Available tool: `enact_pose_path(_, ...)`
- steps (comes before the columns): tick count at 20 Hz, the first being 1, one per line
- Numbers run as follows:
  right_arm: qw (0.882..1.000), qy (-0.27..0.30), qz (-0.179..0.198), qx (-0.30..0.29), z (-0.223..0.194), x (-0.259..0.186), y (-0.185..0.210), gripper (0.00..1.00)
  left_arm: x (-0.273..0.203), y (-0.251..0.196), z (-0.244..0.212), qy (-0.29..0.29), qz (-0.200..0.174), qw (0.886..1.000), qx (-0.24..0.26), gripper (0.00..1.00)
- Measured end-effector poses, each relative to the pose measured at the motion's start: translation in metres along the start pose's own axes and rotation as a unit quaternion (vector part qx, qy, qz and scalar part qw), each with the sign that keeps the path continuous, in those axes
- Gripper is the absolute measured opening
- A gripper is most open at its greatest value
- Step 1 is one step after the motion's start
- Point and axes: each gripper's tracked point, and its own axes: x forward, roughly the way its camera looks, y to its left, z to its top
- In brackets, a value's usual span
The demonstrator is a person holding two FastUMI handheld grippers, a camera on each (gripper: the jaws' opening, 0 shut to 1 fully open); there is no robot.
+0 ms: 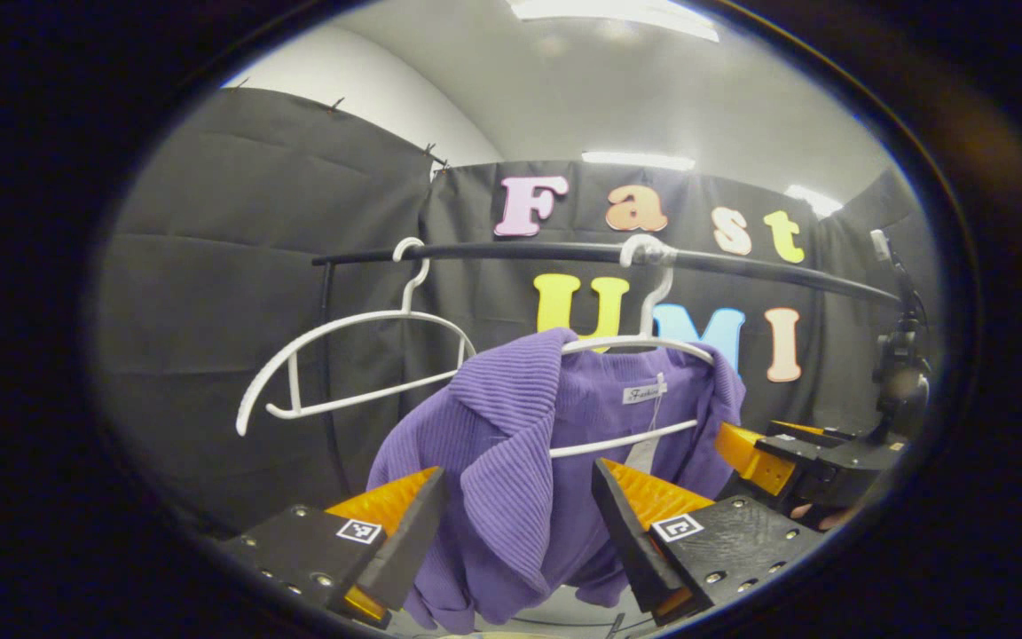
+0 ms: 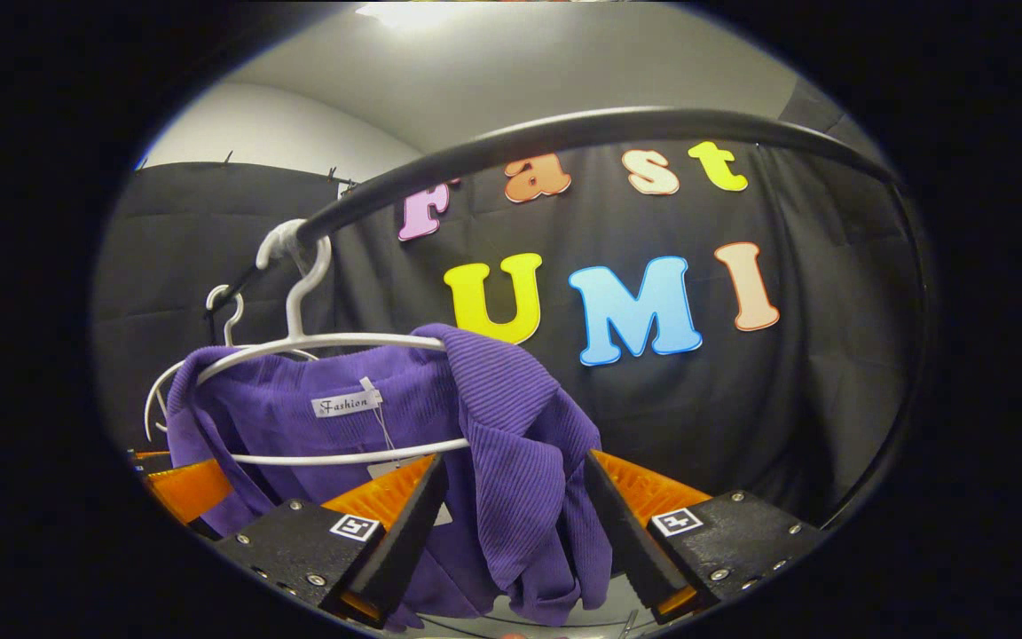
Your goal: Grasp the clothes on the hanger with both hands and then place them into the laundry hamper below.
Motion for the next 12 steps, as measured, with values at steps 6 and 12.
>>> enact_pose_path(6,1.000,0.004,0.024,-0.008,-0.014,0.036,-0.008,0.95,0.027,0.011,-0.006,-0.003,0.068,0.998,0.006,0.96)
enact_pose_path(12,0.998,-0.004,0.067,-0.018,-0.017,0.047,0.001,0.74,0.018,0.035,-0.008,-0.009,0.128,0.992,0.010,0.39)
